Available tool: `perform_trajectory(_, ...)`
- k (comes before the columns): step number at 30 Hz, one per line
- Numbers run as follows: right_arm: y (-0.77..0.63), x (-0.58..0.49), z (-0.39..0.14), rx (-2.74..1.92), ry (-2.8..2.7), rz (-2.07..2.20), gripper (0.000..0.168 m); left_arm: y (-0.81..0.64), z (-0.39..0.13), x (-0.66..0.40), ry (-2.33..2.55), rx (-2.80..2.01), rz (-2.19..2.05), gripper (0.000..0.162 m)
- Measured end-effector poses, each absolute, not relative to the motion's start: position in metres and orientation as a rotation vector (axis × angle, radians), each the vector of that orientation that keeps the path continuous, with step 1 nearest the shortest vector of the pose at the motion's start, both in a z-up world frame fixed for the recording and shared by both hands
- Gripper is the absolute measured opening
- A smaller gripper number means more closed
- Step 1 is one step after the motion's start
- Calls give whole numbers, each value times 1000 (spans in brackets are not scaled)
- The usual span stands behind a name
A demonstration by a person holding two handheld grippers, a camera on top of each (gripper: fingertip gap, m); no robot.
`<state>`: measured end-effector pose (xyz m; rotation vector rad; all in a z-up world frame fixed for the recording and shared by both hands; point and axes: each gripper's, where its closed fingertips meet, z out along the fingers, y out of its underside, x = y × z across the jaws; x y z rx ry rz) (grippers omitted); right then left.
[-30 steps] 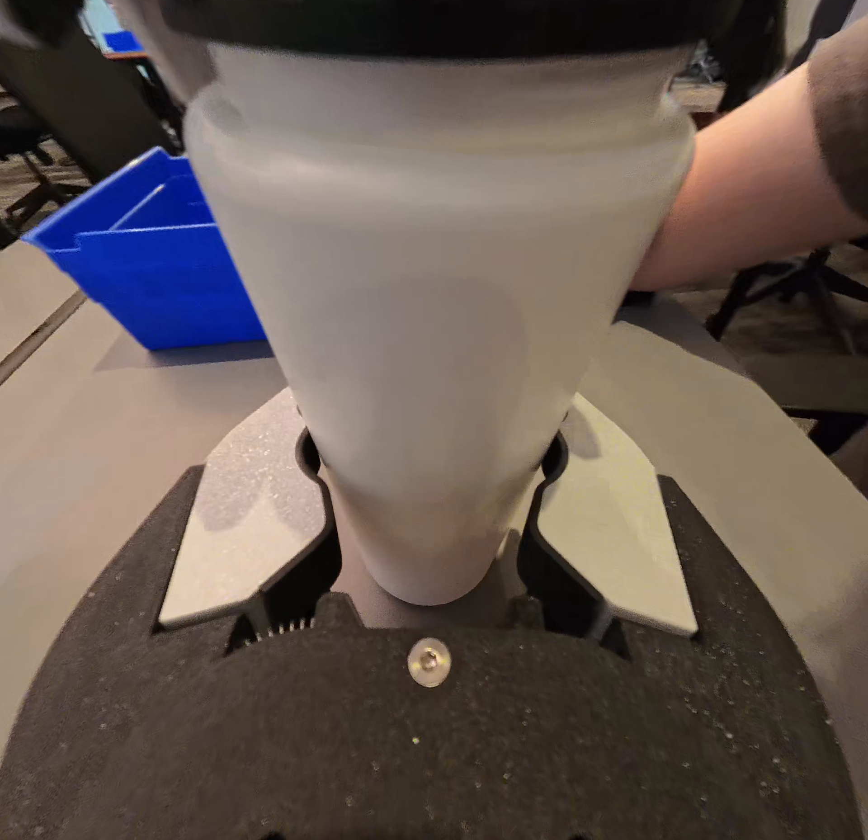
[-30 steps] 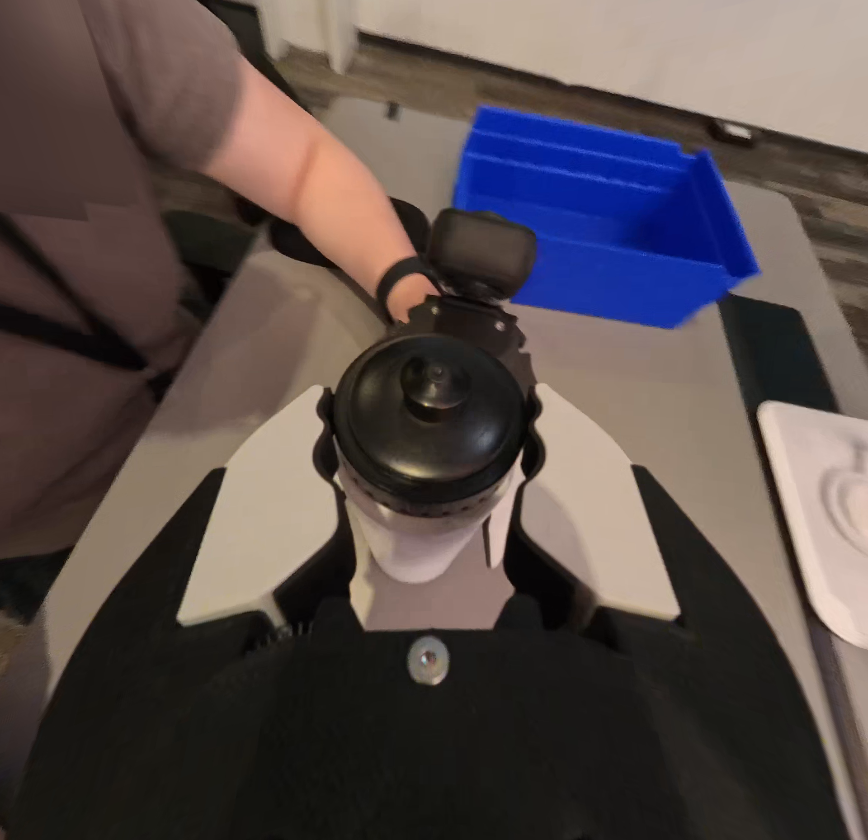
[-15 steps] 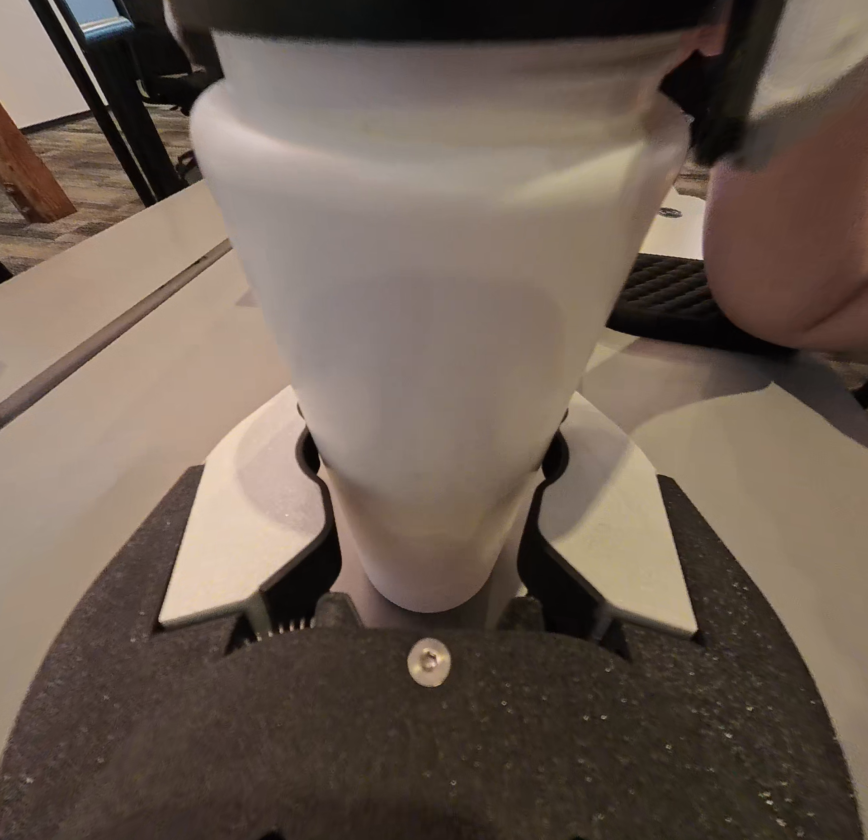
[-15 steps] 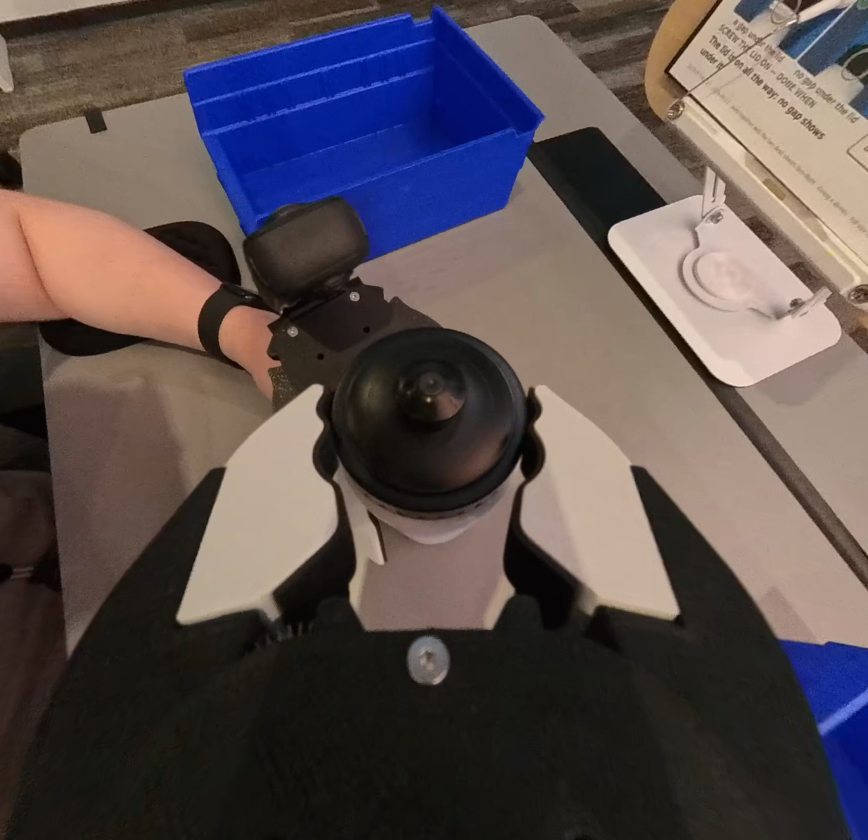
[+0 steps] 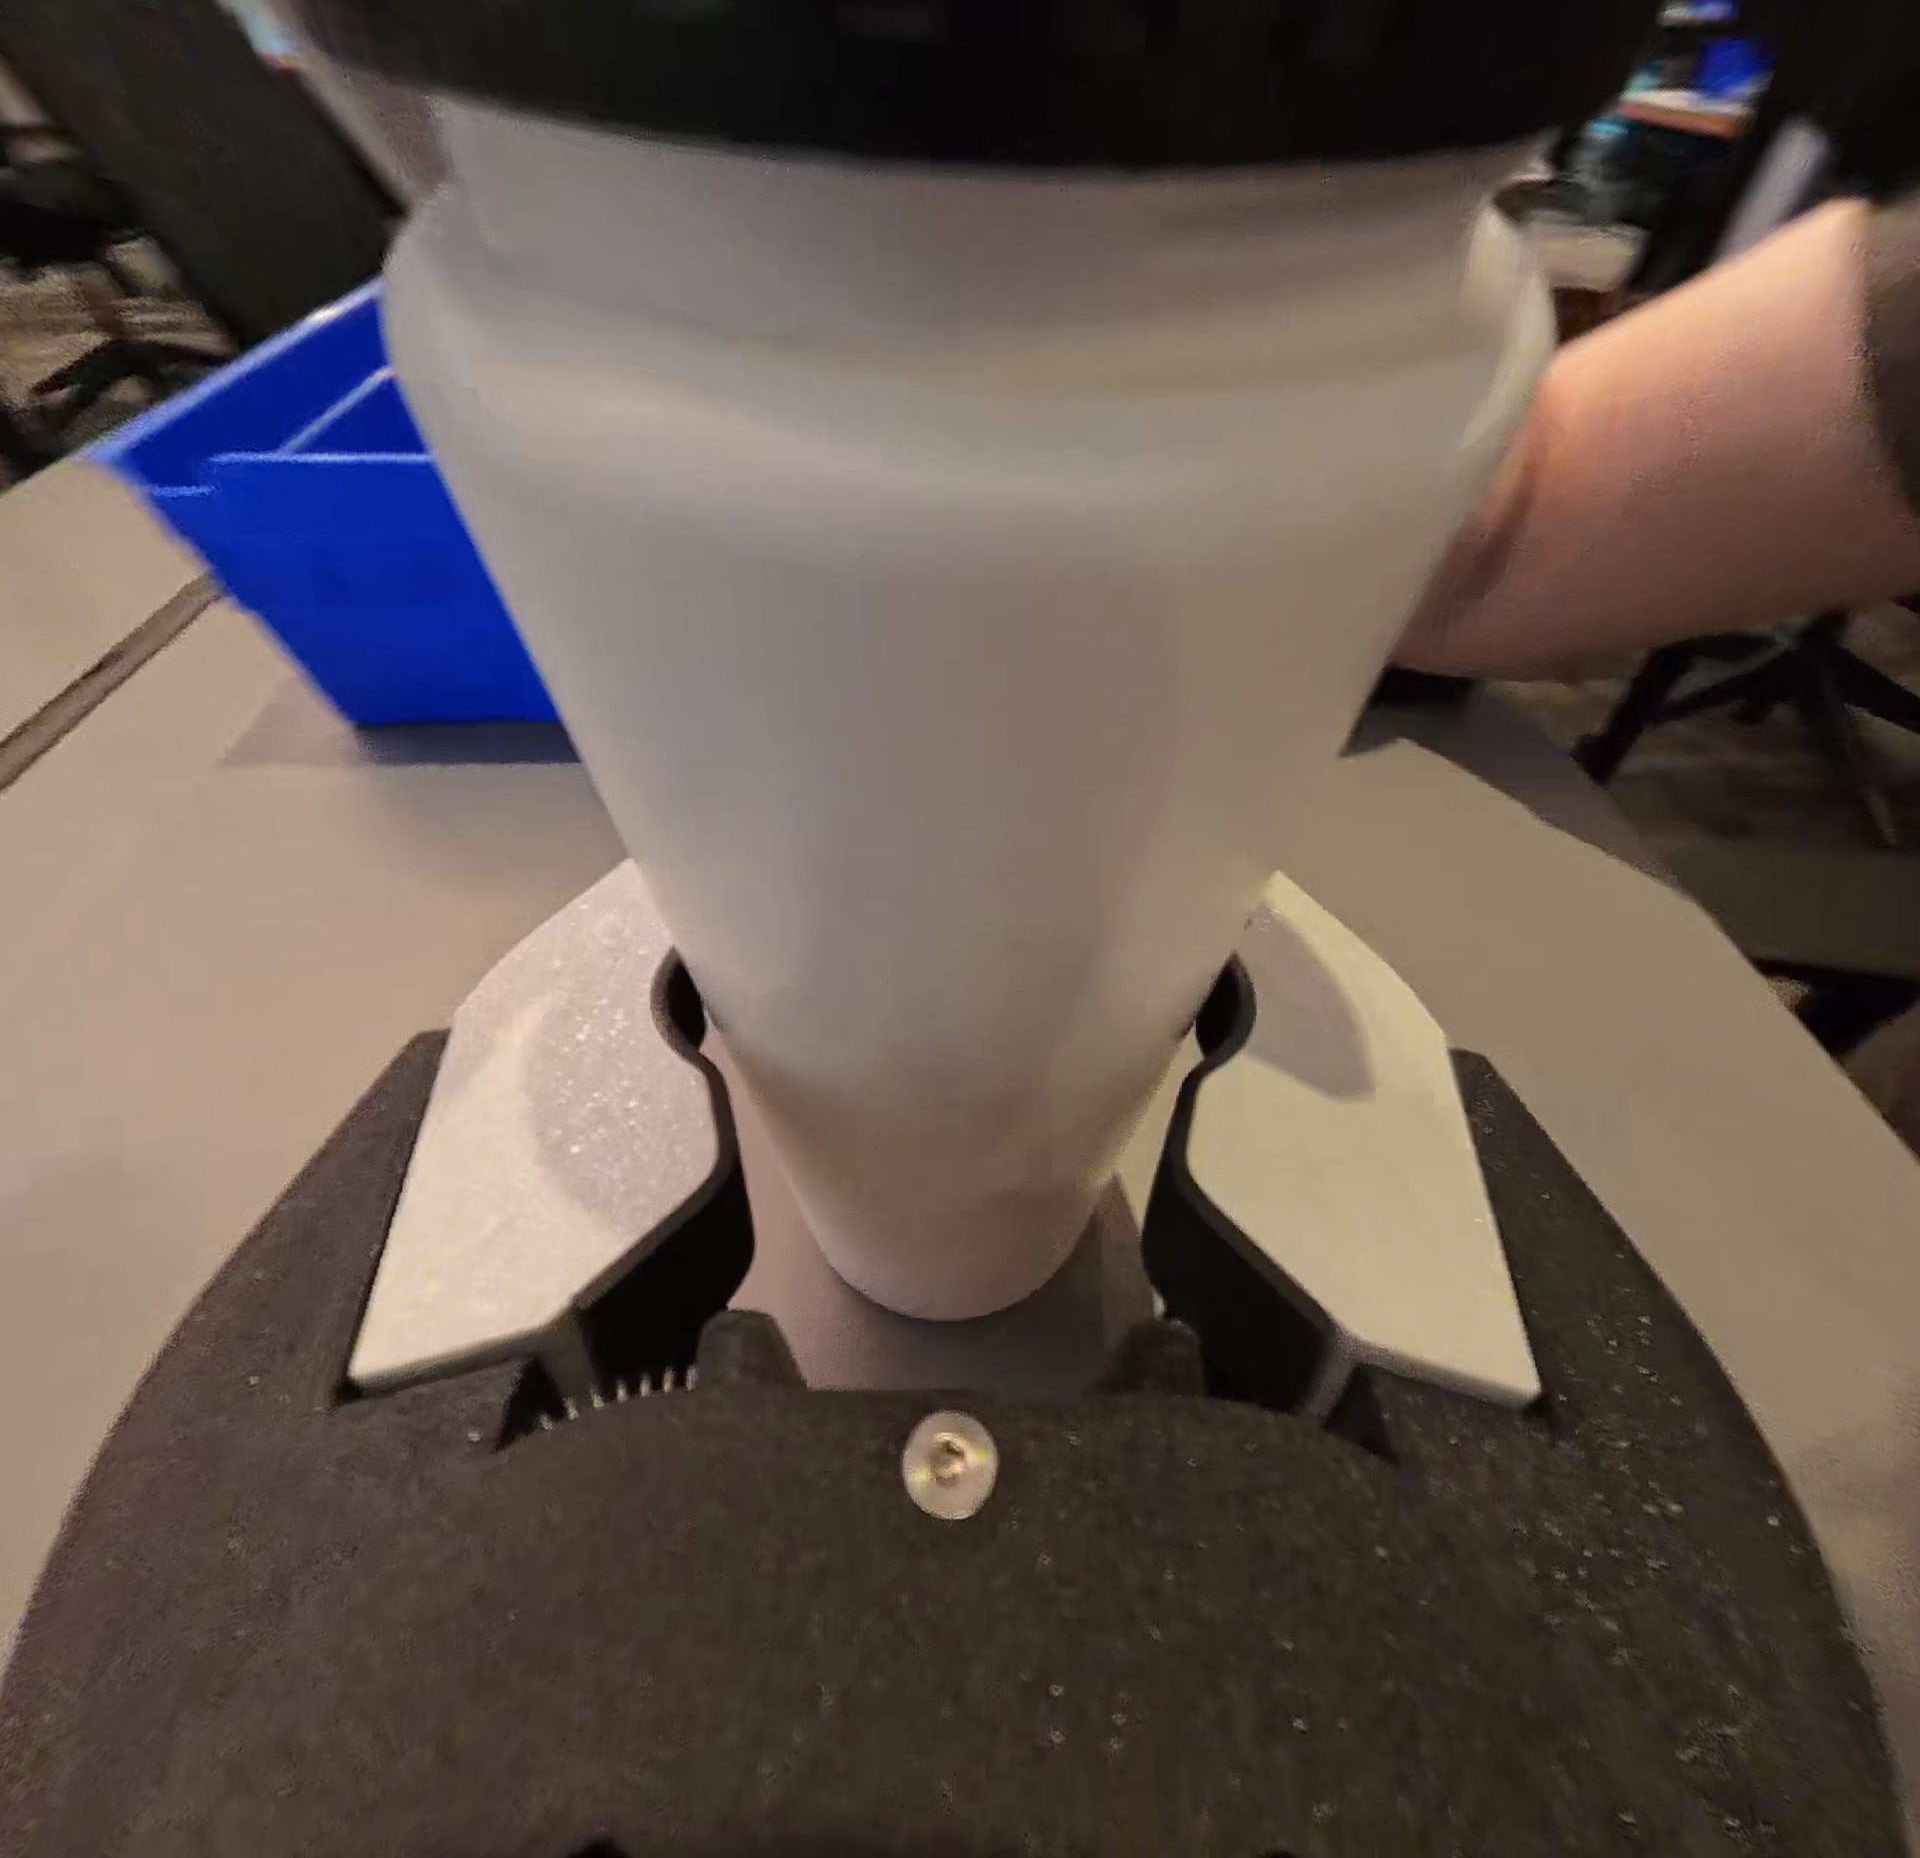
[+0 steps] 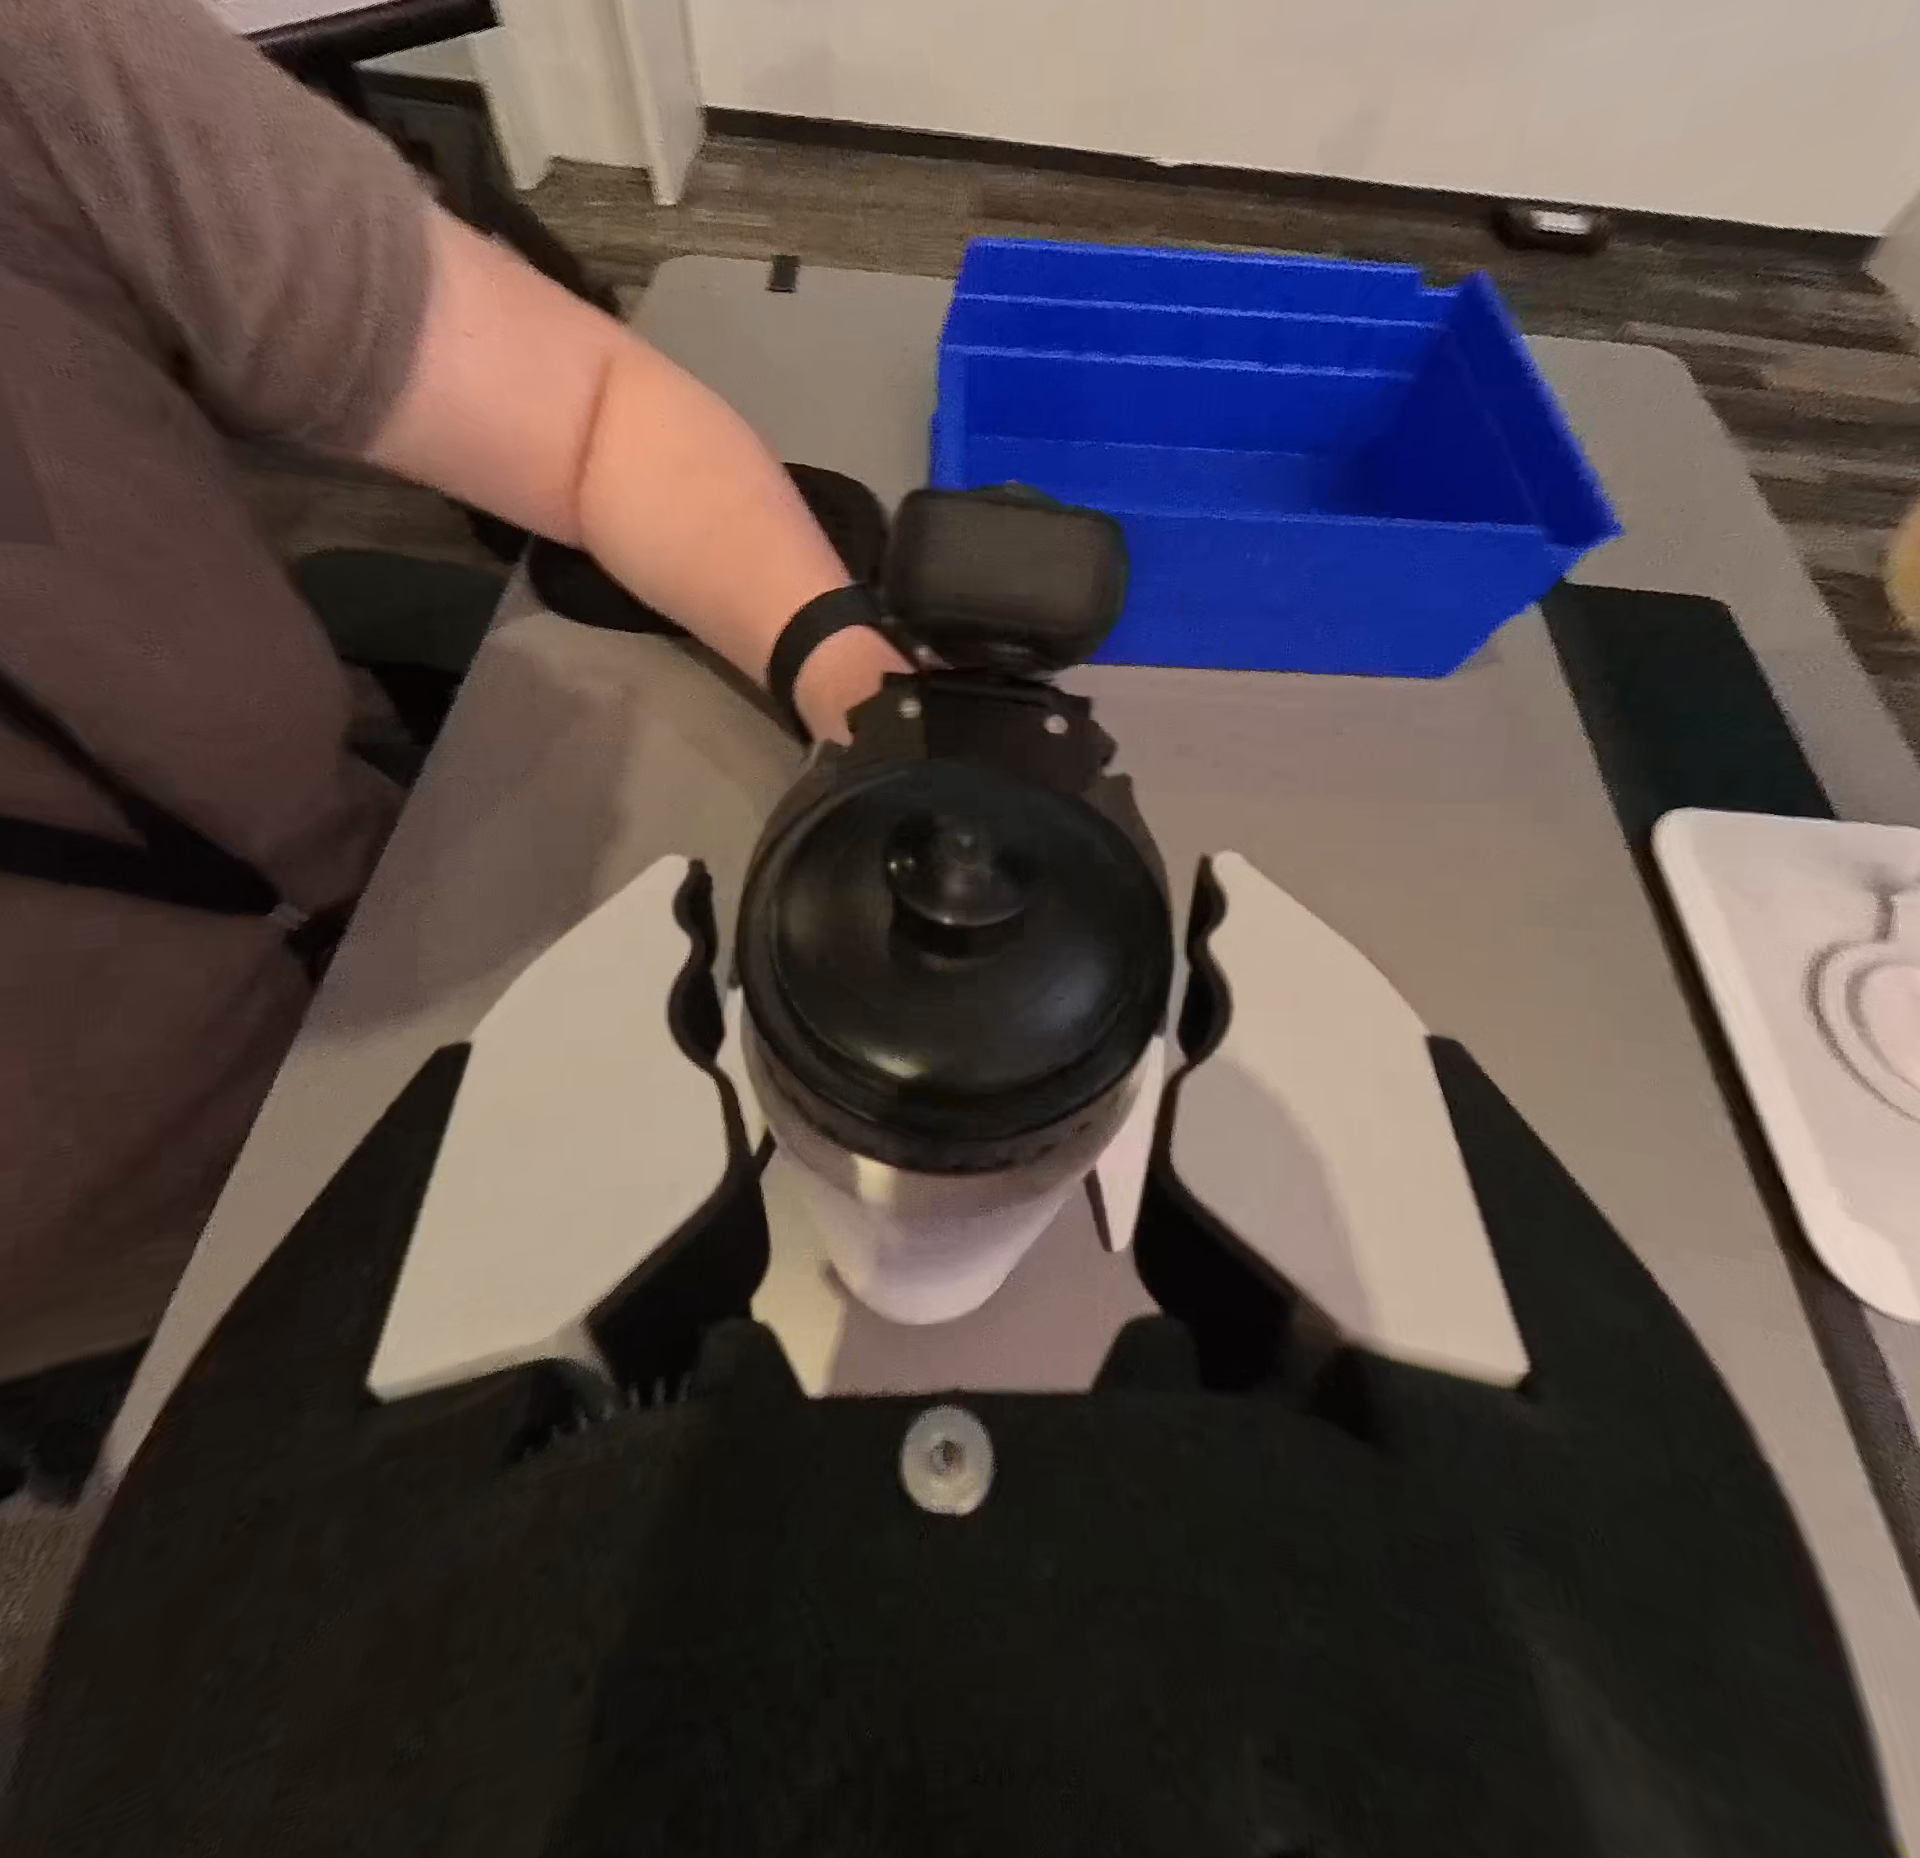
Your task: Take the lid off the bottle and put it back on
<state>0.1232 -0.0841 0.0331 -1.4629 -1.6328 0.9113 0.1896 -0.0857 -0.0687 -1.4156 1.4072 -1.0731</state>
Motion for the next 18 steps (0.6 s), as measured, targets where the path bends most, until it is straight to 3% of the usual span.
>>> perform_trajectory(7,-46,118,43,-1827,-1149,787,90,-45,-66,176,1186,-1542,-995,95)
perform_trajectory(9,-42,120,38,-1850,-1158,651,87,-42,-67,175,1174,-1557,-978,95)
perform_trajectory(10,-41,123,37,-1843,-1177,586,75,-43,-67,175,1187,-1551,-969,95)
perform_trajectory(18,-85,131,36,-1560,-1630,827,75,-79,-69,183,1414,-1400,-1043,95)
